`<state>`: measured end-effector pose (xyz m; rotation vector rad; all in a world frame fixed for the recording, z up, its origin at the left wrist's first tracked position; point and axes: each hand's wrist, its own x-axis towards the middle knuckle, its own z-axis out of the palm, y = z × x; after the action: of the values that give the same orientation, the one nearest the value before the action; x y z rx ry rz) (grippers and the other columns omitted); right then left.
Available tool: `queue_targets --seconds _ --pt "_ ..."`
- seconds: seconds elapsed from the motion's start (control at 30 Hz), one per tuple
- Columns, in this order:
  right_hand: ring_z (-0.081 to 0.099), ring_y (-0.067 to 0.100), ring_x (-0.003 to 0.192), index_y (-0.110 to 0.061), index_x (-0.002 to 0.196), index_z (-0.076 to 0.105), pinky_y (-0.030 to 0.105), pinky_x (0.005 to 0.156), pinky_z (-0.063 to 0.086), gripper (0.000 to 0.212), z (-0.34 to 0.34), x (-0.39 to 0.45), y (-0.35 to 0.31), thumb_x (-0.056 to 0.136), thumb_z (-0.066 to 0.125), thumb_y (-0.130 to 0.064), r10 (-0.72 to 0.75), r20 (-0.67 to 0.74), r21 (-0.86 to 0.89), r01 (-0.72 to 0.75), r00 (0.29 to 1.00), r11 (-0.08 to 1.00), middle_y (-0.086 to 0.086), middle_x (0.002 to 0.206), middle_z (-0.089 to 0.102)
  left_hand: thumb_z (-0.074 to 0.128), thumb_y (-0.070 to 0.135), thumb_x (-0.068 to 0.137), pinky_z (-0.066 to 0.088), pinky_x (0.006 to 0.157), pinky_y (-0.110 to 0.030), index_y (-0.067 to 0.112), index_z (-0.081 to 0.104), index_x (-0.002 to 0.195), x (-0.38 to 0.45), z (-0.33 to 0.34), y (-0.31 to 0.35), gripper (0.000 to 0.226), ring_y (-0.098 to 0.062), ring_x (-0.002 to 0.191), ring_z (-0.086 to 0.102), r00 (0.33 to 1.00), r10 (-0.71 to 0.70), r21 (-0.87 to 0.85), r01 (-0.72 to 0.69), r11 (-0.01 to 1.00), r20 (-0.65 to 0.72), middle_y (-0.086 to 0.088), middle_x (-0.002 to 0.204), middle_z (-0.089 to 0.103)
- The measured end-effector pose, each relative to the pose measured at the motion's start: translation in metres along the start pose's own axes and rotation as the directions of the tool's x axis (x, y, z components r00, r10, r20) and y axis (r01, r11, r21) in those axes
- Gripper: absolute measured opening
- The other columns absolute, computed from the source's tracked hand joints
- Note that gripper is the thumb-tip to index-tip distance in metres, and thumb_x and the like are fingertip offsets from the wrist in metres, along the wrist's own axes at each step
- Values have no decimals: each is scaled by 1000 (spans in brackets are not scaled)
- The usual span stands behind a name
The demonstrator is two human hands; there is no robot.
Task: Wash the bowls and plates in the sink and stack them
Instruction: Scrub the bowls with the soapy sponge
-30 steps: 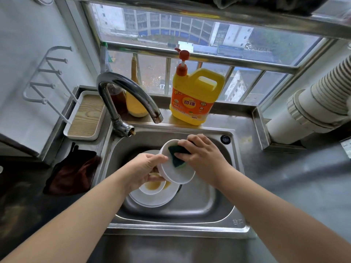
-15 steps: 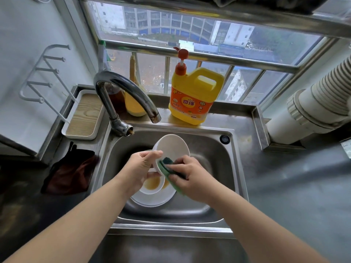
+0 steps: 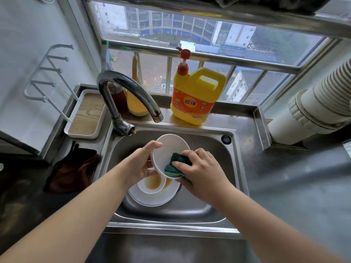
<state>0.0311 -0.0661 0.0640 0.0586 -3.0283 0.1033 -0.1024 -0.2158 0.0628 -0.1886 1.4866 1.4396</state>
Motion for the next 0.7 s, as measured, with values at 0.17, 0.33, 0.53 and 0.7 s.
queue_targets --seconds 0.17,0.33,0.53,0.7 --pt "61 26 73 -26 92 75 35 67 53 34 4 6 -31 80 49 -45 295 -41 180 -283 955 942 4 99 68 70 20 75 57 64 -29 4 59 115 -3 18 -21 45 -18 78 67 993 115 -216 -104 971 39 -13 95 67" --pt "38 22 122 -35 132 54 34 107 31 40 1 6 -37 93 50 -38 289 220 460 -361 932 811 -3 142 40 66 2 82 59 73 -34 31 50 129 -5 11 -40 57 -23 87 69 956 291 -330 -286 900 -34 -12 90 71" --pt "54 29 102 -34 111 70 43 90 46 37 8 3 8 80 52 -33 -31 150 135 10 988 991 -2 124 61 65 11 69 59 73 -38 24 60 128 -7 -12 -18 60 -21 86 66 970 205 6 -208 978 132 -9 101 68" --pt "41 29 114 -26 112 71 40 106 27 39 -13 34 31 74 66 -15 -335 -69 -214 314 940 925 -3 130 58 60 13 70 58 72 -36 28 71 110 -10 -10 8 44 -20 85 64 948 67 152 -119 981 310 -7 97 69"
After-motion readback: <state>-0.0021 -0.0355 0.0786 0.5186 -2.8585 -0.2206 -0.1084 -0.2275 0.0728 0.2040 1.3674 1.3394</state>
